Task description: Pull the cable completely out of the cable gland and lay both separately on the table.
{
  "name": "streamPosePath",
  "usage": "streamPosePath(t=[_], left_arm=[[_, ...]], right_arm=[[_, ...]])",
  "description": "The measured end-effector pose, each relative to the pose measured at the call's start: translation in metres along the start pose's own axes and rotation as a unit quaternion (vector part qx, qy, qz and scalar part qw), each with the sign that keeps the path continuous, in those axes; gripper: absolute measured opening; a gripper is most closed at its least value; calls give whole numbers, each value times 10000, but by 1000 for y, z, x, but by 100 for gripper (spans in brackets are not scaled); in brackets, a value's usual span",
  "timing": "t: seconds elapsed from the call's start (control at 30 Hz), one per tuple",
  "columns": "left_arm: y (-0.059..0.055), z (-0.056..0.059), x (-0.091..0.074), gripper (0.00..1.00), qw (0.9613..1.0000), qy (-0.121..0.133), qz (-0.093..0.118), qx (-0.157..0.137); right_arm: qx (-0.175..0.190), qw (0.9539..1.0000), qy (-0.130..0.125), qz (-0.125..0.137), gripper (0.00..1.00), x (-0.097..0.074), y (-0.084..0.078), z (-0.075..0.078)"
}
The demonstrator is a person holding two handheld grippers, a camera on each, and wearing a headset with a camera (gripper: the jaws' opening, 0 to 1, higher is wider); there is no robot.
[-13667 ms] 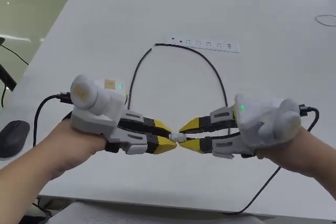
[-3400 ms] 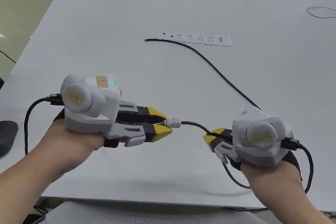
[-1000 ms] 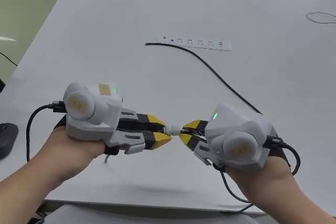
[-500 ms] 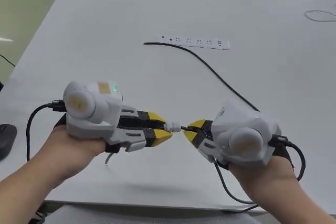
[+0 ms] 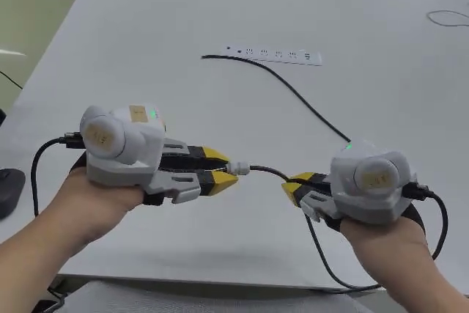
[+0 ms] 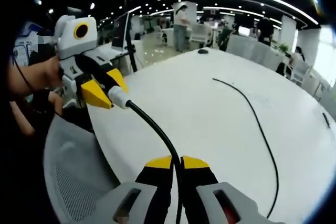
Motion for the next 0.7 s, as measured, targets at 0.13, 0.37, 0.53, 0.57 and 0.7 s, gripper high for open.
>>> streamPosePath(t=[0.13,0.37,0.53,0.57,0.7], left_arm=[[0,2,0,15,10000,-8,-8,11],[0,2,-1,15,10000,-12,-16,30],[0,2,0,15,10000,-20,-24,59],[0,3,0,15,10000,-27,-9,63],[1,3,0,15,10000,-42,16,72]], right_arm=[[573,9982,-70,-140,0,2,-15,9],[1521,9871,-185,-469,0,8,-45,26],[2108,9750,-228,-659,0,11,-61,31],[2321,9698,-249,-708,0,12,-65,32],[2940,9525,-206,-765,0,14,-76,36]])
Point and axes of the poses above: the centre of the closed fingertips' face, and the gripper's own axes: x roughly forward along the fingers, z roughly to its right, y roughly out of its top, the point moved 8 cm from there along -x, roughly backward along the fingers, and after that the axes turned 8 degrees about -y, right-handed, at the moved point
